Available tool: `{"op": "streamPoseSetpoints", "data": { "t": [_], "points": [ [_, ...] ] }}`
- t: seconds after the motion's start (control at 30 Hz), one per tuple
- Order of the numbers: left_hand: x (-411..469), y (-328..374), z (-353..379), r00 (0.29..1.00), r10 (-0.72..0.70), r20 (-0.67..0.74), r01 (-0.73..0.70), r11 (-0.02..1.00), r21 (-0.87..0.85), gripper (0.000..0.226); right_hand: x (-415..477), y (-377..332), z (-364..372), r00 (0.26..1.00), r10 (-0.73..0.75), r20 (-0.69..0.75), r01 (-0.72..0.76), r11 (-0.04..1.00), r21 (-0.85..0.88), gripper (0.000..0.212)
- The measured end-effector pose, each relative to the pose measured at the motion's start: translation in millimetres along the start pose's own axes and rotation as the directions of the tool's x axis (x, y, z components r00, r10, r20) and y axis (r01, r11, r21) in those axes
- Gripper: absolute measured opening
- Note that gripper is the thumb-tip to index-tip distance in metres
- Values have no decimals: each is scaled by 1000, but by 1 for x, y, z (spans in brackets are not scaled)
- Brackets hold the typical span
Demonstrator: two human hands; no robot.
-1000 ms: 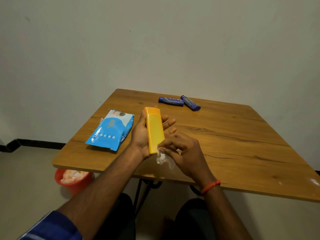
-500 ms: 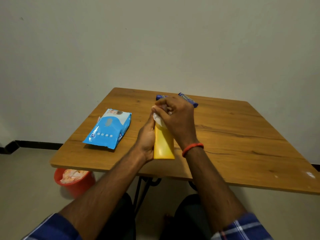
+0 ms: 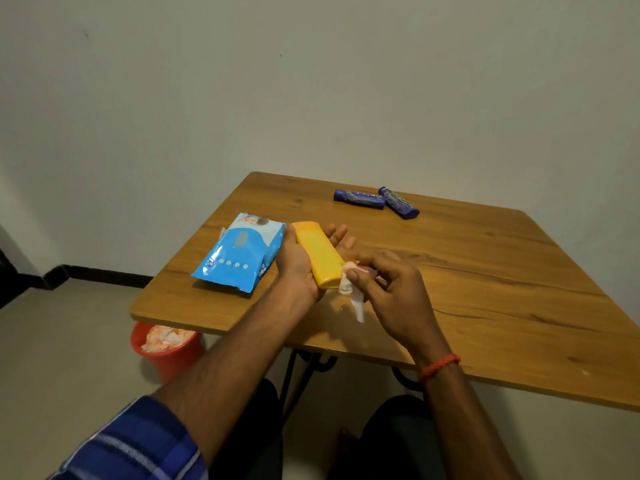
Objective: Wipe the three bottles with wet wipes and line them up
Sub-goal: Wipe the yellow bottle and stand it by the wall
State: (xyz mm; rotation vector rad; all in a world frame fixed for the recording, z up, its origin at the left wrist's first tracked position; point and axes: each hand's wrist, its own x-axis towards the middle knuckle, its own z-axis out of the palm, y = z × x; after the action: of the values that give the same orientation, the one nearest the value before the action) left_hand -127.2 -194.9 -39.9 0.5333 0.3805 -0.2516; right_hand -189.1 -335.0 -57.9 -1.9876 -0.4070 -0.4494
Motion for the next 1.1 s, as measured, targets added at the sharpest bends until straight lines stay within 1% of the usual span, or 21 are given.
{"op": "streamPoseSetpoints", "data": {
  "t": [0.03,0.1,0.17,0.2,0.27,0.33,0.37,0.4,0.43,0.5,0.57,0.7,0.8,1.0,1.03,1.1],
  "points": [
    [1,0,1,999,-9,-38,7,999,-40,71,-2,2,1,999,10,-30,-10,1000,21,22],
    [-2,-1,4,995,-21,-101,12,996,-88,67,-5,4,6,994,-8,-107,8,1000,-2,22],
    [-4,-3,8,989,-21,-148,4,994,-113,64,-6,1,9,981,-101,-165,88,992,-86,21],
    [-6,-4,10,985,-11,-174,-8,994,-110,62,-6,0,10,971,-166,-170,142,979,-146,20],
    [-13,-6,14,972,26,-235,-44,997,-70,55,-5,-4,12,949,-285,-136,245,935,-256,20],
    [-16,-6,17,950,53,-307,-52,999,14,50,-5,-9,18,930,-354,-99,308,897,-318,21],
    [-20,-5,18,942,64,-329,-49,997,55,48,-4,-11,21,930,-351,-107,303,900,-315,21],
    [-24,-4,21,938,75,-339,-42,994,102,47,-4,-14,23,939,-316,-136,268,920,-287,20],
    [-28,-3,22,941,73,-330,-38,993,113,46,-3,-16,24,949,-262,-175,217,946,-240,20],
    [-32,1,22,958,26,-284,-9,998,62,47,-3,-16,22,957,-153,-246,121,983,-138,18],
    [-33,4,21,961,-5,-275,4,1000,-3,49,-3,-13,16,955,-96,-279,68,992,-107,17],
    [-29,4,18,956,-30,-293,16,999,-50,54,-2,-9,4,956,-111,-272,69,985,-160,15],
    [-37,1,23,958,-29,-286,21,999,-32,51,-1,-8,0,955,-129,-268,79,979,-187,16],
    [-37,-4,24,958,45,-283,-28,998,64,44,1,-19,11,962,-238,-135,201,949,-242,20],
    [-36,-3,23,962,46,-269,-31,998,57,45,2,-18,11,964,-228,-134,192,952,-236,20],
    [-37,-2,22,971,39,-235,-34,999,25,48,4,-15,8,973,-163,-163,131,972,-194,21]
  ]
}}
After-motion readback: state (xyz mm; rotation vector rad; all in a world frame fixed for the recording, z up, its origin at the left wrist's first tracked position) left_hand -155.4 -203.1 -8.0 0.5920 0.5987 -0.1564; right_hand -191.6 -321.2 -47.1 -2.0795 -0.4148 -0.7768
